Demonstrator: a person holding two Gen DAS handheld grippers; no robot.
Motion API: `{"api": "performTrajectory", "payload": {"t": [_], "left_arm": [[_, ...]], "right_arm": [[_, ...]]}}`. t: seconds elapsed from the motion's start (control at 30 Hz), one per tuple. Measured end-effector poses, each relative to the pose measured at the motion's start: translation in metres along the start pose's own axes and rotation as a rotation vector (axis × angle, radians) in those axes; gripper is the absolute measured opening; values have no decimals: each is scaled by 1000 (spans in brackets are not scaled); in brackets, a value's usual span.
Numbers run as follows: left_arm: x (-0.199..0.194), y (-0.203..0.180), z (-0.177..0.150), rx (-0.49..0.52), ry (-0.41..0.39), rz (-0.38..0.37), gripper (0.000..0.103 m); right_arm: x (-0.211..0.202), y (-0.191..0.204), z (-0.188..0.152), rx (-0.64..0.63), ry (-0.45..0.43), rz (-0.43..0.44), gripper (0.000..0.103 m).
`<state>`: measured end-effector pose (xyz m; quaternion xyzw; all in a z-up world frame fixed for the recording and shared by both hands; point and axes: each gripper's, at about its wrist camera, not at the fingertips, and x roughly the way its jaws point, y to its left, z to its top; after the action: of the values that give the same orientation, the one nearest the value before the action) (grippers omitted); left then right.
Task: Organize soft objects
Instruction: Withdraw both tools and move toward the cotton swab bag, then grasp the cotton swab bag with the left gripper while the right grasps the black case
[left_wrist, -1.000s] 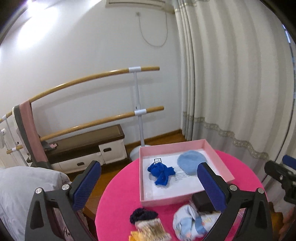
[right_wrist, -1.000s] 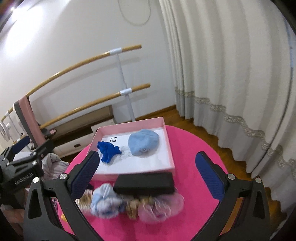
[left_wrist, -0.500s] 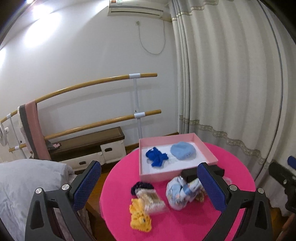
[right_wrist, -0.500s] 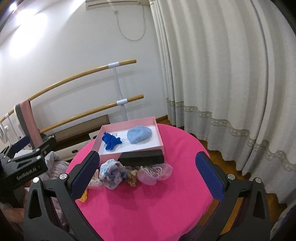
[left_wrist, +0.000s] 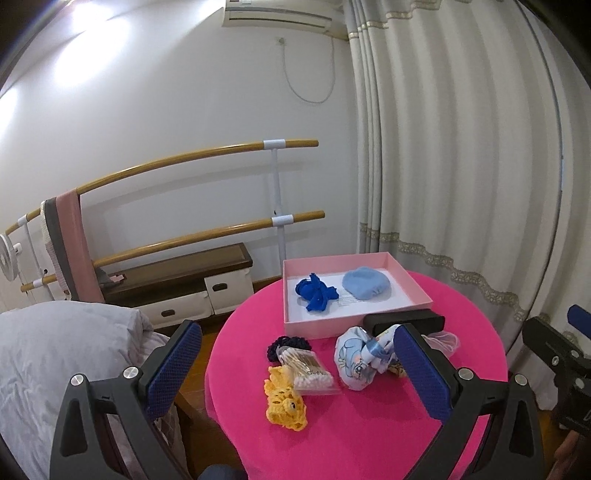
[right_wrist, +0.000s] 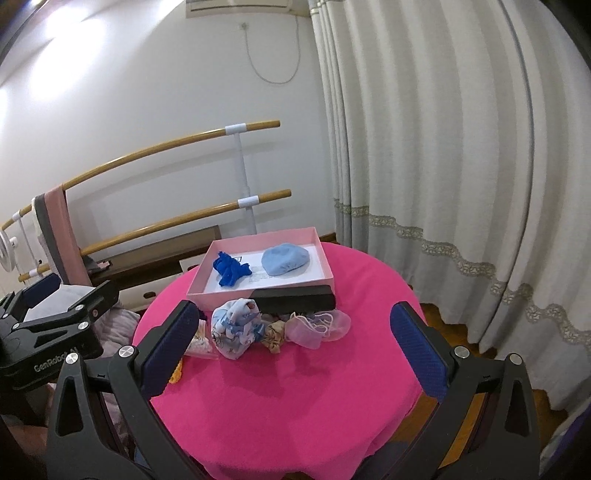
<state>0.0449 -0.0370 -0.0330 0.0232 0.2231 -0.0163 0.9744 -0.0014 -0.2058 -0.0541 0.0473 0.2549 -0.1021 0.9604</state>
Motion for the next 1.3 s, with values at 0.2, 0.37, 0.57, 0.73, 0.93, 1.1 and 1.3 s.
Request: {"api": "performTrajectory", "payload": {"t": [0.2, 0.37, 0.57, 0.73, 0.93, 1.1, 1.3], "left_arm": [[3, 2, 1, -9, 14, 1, 103], [2, 4, -1, -15, 17, 3, 103], [7, 9, -5, -22, 28, 9, 103], [13, 14, -11, -23, 37, 12, 103], [36, 19, -25, -16, 101, 24, 103], [58, 24, -32, -19, 155, 25, 103], [91, 19, -34, 12, 200, 26, 103]], "right_arm": [[0, -2, 0, 1, 3, -7, 103], [0, -2, 0, -2, 3, -8, 103], [0, -1, -1, -10, 7, -9, 103], [5, -1, 0, -18, 15, -17, 103], [18, -8, -3, -11, 51, -32, 103], [34, -15, -7, -6, 88, -41, 103], [61, -19, -16, -5, 155, -39, 103]]}}
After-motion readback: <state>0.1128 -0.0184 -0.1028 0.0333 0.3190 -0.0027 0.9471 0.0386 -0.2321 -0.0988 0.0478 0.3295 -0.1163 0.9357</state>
